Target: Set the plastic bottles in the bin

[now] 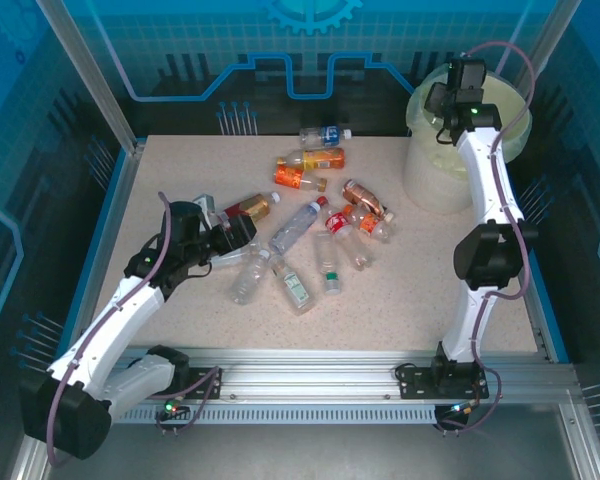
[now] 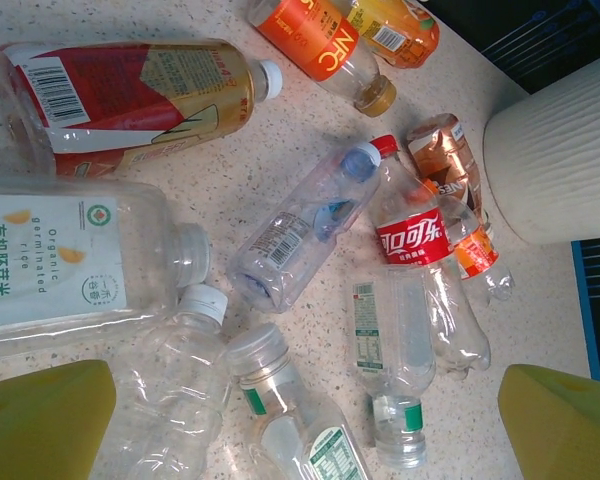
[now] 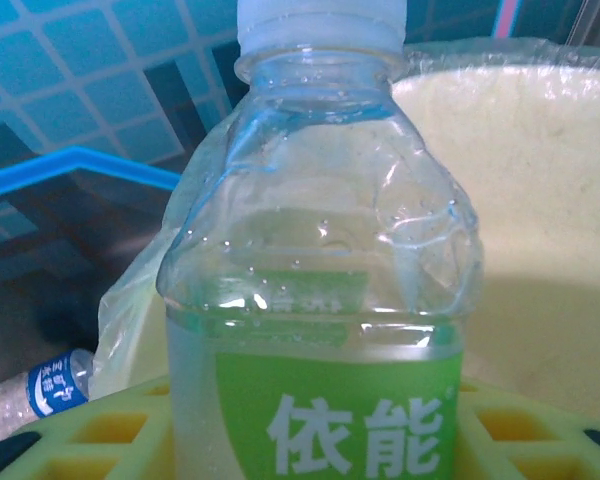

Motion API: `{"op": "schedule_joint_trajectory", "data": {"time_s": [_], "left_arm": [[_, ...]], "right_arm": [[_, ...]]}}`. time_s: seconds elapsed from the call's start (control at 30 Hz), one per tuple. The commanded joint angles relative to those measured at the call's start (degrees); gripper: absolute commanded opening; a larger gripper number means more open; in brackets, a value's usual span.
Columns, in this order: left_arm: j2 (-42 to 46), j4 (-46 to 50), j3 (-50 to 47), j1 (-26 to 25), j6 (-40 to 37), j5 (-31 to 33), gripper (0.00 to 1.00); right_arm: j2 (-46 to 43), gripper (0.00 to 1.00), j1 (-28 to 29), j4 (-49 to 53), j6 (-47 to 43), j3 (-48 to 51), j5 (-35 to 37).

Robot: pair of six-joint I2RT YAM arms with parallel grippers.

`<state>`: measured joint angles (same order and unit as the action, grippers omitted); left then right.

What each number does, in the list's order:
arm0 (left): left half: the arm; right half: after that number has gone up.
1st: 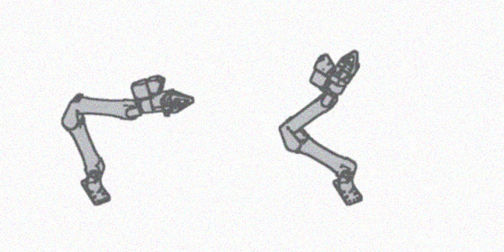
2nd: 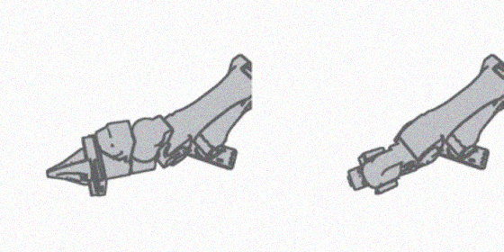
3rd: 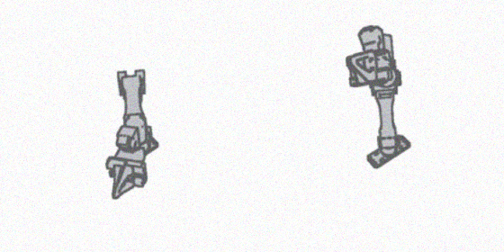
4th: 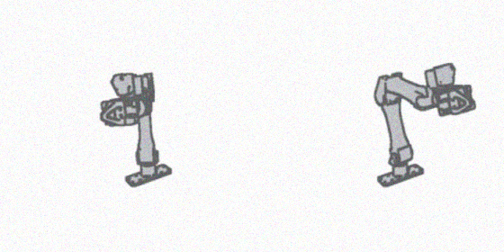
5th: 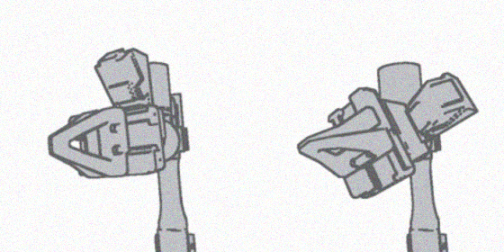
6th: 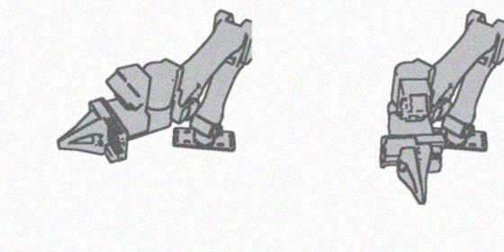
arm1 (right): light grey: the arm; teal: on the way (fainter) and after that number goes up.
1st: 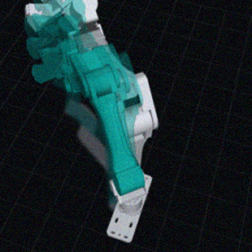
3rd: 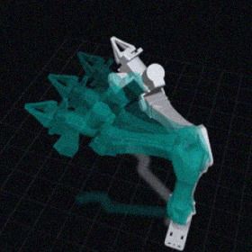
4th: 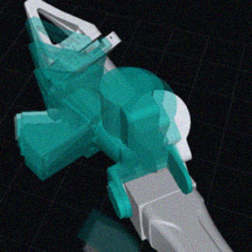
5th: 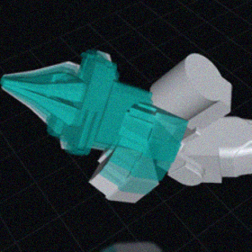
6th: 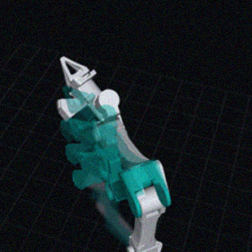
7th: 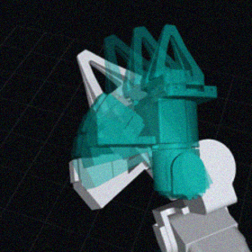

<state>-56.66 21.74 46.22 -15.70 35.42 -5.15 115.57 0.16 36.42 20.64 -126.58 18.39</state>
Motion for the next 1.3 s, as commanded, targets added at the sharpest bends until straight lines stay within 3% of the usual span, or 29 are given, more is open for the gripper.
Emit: {"op": "schedule_joint_trajectory", "data": {"time_s": [0.0,0.4,0.6,0.83,0.97,1.27], "left_arm": [[0.52,1.12,-0.86,-0.12,-1.18,0.73,0.99],[-1.87,2.50,-1.86,-0.20,-2.02,-4.90,0.99],[-1.65,4.18,-3.82,-0.20,-2.11,-6.01,0.99],[-1.60,5.55,-6.66,-0.25,-2.37,-6.62,0.99],[-1.61,5.69,-7.99,-0.20,-2.32,-6.62,0.99],[-1.98,5.08,-10.91,-0.29,-3.16,-7.72,0.99]], "right_arm": [[0.01,0.52,-0.66,3.13,-0.72,-0.97,-7.15],[1.25,0.58,-1.19,4.67,-2.24,0.61,-25.33],[3.04,0.62,-1.17,3.24,-2.06,0.73,-30.78],[3.61,0.66,-1.22,2.60,-1.51,0.72,-32.89],[3.06,0.74,-1.39,2.69,-0.98,0.55,-32.39],[-2.63,0.77,-1.59,3.39,-1.26,1.67,-31.68]]}}
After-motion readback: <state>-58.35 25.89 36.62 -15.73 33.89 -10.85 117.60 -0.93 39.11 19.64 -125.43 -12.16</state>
